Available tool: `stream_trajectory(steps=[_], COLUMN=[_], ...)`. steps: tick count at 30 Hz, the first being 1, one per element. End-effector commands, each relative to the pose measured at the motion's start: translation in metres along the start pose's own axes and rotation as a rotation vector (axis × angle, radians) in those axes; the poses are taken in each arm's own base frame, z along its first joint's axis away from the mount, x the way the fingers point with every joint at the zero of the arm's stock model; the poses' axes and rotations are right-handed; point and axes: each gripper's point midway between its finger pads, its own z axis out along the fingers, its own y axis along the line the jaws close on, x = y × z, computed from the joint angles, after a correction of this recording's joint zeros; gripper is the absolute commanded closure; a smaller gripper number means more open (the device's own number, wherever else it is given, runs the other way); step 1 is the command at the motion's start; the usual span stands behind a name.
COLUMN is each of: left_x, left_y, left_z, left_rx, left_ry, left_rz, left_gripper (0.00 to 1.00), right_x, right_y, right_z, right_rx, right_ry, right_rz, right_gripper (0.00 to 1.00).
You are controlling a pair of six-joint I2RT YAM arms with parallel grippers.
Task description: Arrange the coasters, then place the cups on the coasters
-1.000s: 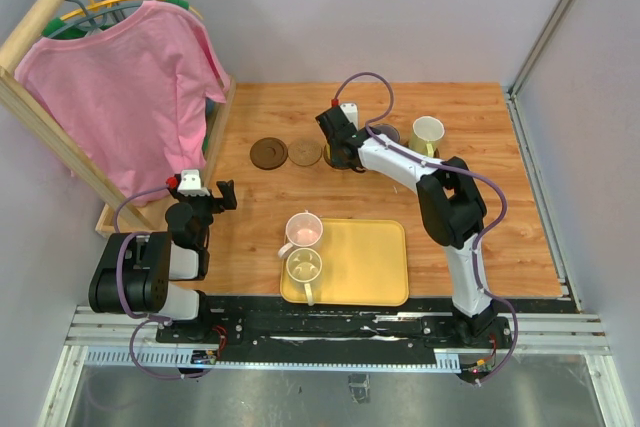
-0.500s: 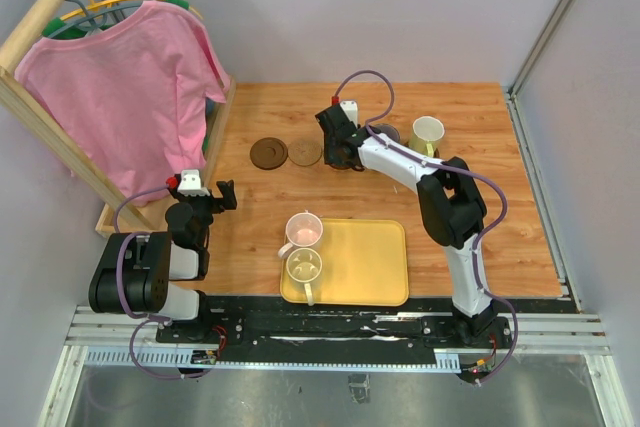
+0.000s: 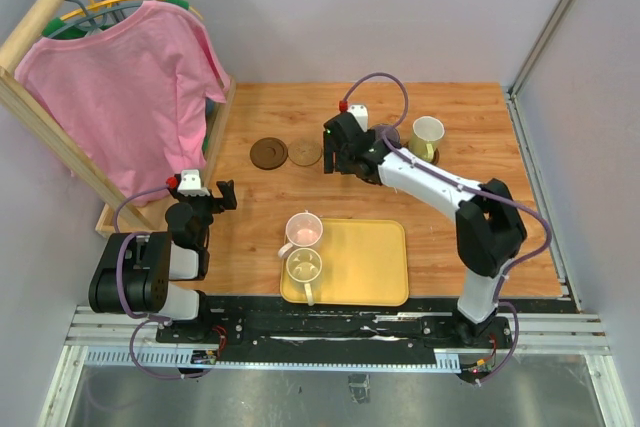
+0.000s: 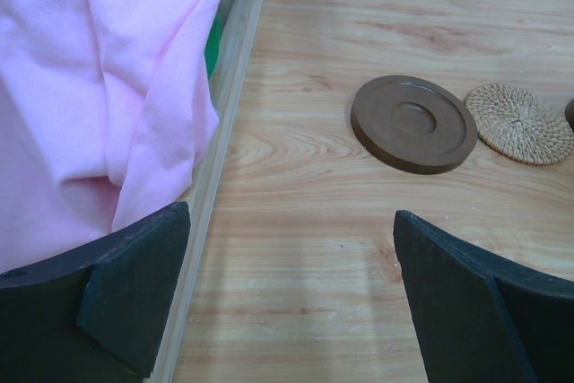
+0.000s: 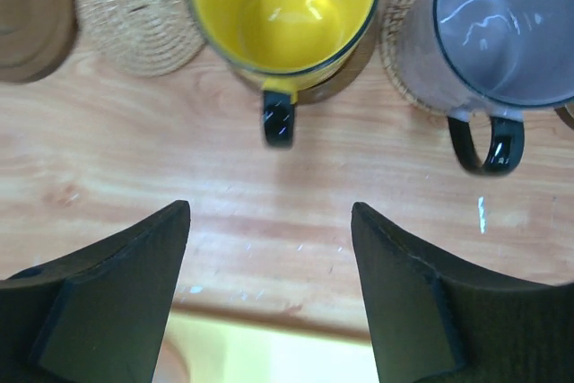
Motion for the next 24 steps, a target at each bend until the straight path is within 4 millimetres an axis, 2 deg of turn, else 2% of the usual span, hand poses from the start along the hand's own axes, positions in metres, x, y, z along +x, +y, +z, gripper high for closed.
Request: stream_trajectory(steps=[1,6,9,13,16,20,24], left_x=[-0.013,-0.013,-0.013,-0.013,-0.013,-0.013,-0.013], left_y=[-0.001,-0.001,-0.001,-0.001,-0.001,-0.001,-0.001], left_z=[0.005,0.005,0.005,0.005,0.005,0.005,0.005], left_rx=[0.003,0.003,0.003,0.003,0.004,0.003,0.003], left_ry=[-0.048,-0.048,-0.046,-0.047,-0.047,-0.047,-0.048], left_rz=[0.01,0.009,0.008,0.01,0.01,0.01,0.01], left_gripper=[0.0,0.0,0.0,0.0,0.0,0.0,0.0], right_x=[0.004,0.03,0.042,0.058,0.073,0.095,0.114], right_y=[0.019,0.025,0.014,0.002,-0.002,0.009,0.015], right_z=[-0.043,-0.081,-0.103,-0.124,-0.13,-0.133,-0.134], right_rx=[-0.071,-0.148,-0.178,-0.238,-0.284,-0.408,-0.481], right_ry=[-0.049,-0.039,-0.049,-0.043,-0.027,0.0,0.047], right_rz=[-0.014,-0.064,-0.108,-0.127,-0.128,-0.166,-0.197], right_gripper=[0.25,0.2,0.17,0.16,0.2,0.35,0.35])
